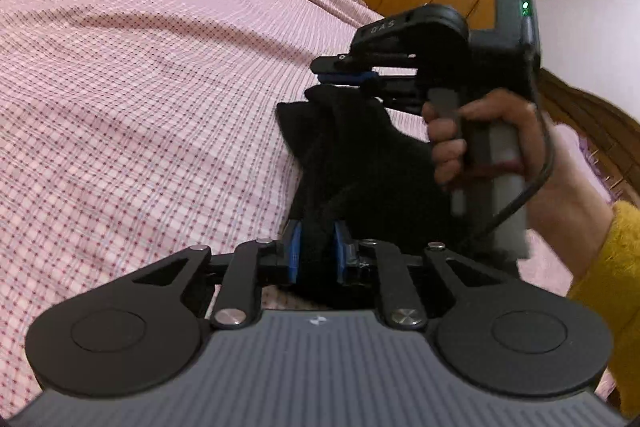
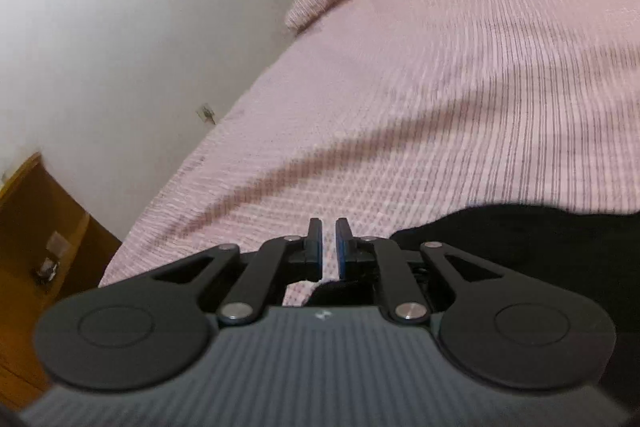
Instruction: Fold small clothes
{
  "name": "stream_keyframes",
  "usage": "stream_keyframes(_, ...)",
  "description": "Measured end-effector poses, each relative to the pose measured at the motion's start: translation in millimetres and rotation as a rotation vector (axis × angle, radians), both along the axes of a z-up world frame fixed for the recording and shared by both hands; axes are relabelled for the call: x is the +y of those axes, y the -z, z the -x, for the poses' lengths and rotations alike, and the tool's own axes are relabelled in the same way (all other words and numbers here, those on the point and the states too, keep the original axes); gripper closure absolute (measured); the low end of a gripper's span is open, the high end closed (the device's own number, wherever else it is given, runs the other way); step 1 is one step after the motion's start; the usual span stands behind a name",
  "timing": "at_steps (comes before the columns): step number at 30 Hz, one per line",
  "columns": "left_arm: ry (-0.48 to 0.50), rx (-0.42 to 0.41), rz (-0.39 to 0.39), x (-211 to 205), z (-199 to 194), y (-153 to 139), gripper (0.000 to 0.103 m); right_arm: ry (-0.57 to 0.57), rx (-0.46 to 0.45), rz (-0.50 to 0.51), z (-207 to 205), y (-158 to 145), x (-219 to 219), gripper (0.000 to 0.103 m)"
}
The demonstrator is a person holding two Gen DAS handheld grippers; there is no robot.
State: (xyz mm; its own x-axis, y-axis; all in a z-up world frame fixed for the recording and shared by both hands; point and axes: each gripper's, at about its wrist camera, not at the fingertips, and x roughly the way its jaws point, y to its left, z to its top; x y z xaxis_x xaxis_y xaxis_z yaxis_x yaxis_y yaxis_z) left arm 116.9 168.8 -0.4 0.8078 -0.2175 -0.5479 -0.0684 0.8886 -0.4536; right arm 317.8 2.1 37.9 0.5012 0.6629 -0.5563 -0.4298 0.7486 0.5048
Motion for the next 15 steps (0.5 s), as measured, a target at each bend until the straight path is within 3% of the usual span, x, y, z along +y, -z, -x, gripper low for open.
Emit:
stream_keyframes(2,0.000,-0.003,0.001,1.7,2.3,-3.2,0.081,-0.017,-0.007,-0.013,7.4,-8.8,-9.1,0.082)
stream_keyframes(4,-0.003,-0.020,0.008,4.1,5.2,-10.7,0.079,-0.033,-0.067,-0.040,19.9,-24.8,-25.0,0.052)
stream_keyframes(6,-0.009,-0.052,-0.012,4.7,5.5,-20.1,0.069,-0.021,-0.127,-0.062,33.4,-37.9,-48.0,0.042)
stream_keyframes(7,-0.013,-0.066,-0.025,3.7,5.6,-25.0,0.064,-0.008,-0.152,-0.064,40.6,-44.1,-62.1,0.042)
stream_keyframes(9,-0.016,-0.096,-0.049,2.3,1.9,-33.7,0.044,0.021,-0.167,-0.053,53.5,-49.6,-85.4,0.042)
stream_keyframes(15,-0.001,-0.103,-0.062,-5.8,-37.9,-40.7,0.037,0.148,-0.176,0.038,80.4,-34.5,-143.8,0.042)
